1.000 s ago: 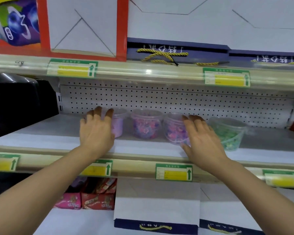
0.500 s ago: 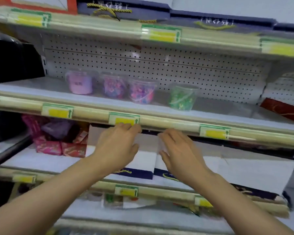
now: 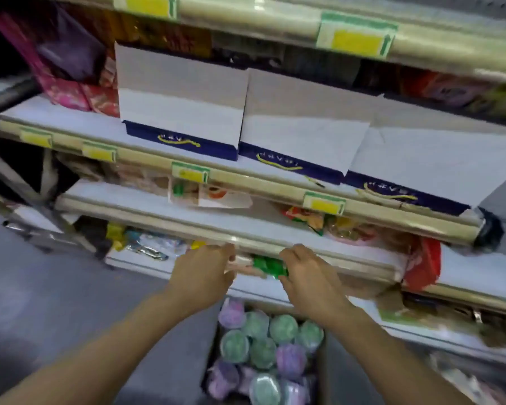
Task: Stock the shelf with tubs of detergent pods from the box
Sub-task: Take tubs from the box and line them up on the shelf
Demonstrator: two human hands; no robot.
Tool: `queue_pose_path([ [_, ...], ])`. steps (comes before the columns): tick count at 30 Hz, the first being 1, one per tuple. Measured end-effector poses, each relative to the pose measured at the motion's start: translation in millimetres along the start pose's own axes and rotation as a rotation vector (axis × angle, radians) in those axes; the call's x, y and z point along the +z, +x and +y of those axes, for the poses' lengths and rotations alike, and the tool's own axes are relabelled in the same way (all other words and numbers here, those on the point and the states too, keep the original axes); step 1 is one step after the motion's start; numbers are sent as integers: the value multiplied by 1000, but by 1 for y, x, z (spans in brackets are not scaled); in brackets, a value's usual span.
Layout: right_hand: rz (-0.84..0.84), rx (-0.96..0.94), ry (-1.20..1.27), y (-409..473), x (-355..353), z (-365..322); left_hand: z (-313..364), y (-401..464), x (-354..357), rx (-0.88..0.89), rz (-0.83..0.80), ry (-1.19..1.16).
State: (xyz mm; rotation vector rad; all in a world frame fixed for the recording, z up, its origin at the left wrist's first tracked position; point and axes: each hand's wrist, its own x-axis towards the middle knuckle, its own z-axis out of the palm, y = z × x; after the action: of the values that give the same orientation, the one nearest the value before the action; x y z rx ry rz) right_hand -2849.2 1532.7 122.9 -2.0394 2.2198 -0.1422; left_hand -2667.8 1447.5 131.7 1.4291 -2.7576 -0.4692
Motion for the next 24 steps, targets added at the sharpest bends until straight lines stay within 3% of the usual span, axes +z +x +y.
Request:
queue_pose_path([
  [5, -198, 167, 119, -39, 84, 21, -22, -18, 86, -85, -234, -51],
  [13, -383, 432, 270, -79, 216, 30, -68, -34, 222, -182, -473, -139],
  [17, -473, 500, 246, -87, 275, 37, -84, -33, 289, -282, -484, -216],
  [24, -407, 461, 260, -63, 394, 69, -110, 22, 421, -260, -391, -212],
])
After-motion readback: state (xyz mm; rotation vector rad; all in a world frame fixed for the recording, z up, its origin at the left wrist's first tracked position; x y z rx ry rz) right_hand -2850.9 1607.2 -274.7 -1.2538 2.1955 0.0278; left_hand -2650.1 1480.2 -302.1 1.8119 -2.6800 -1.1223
